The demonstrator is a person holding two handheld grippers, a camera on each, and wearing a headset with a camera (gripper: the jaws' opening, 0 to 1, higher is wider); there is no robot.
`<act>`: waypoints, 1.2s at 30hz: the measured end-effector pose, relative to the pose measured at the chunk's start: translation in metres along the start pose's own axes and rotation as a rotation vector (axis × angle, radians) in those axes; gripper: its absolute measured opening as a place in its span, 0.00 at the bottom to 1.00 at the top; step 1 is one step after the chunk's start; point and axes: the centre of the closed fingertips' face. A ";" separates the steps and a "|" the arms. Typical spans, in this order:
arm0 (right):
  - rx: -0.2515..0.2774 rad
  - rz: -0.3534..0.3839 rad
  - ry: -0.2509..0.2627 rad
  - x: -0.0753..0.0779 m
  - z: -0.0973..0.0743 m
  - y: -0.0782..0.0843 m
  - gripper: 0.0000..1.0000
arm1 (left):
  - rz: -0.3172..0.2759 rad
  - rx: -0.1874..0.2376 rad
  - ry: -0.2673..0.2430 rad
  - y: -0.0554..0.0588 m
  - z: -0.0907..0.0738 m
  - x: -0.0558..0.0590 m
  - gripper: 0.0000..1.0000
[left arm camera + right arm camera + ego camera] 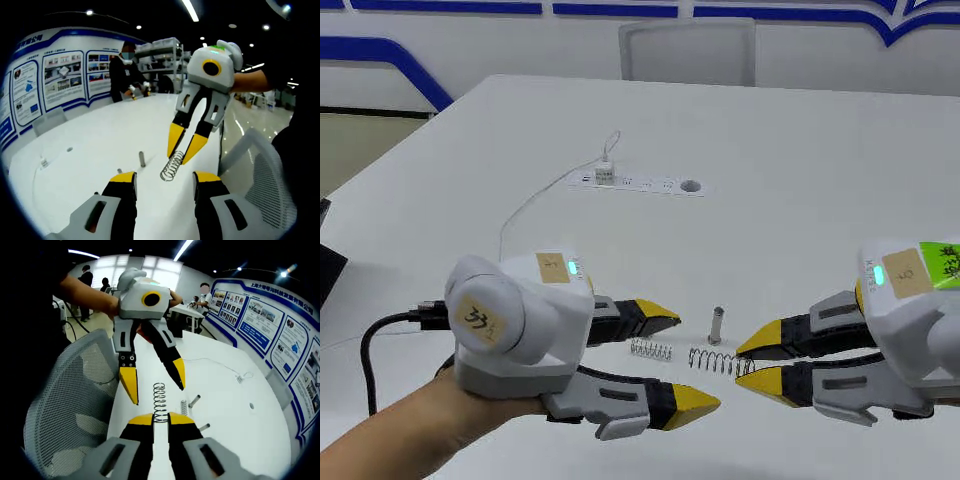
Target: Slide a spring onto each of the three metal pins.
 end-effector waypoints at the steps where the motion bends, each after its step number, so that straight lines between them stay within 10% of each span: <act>1: -0.005 -0.006 -0.001 0.000 0.001 0.000 0.10 | 0.012 0.004 0.003 -0.001 0.000 0.001 0.42; 36: -0.035 -0.081 -0.083 -0.012 0.009 -0.005 0.12 | 0.194 -0.004 0.051 0.007 -0.008 0.019 0.10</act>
Point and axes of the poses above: the centre of the closed fingertips' face, and the gripper's own axes: z roughly forward along the fingers, x roughly to its right, y roughly out of its underside, and after that the axes turned 15 degrees about -y, right-handed
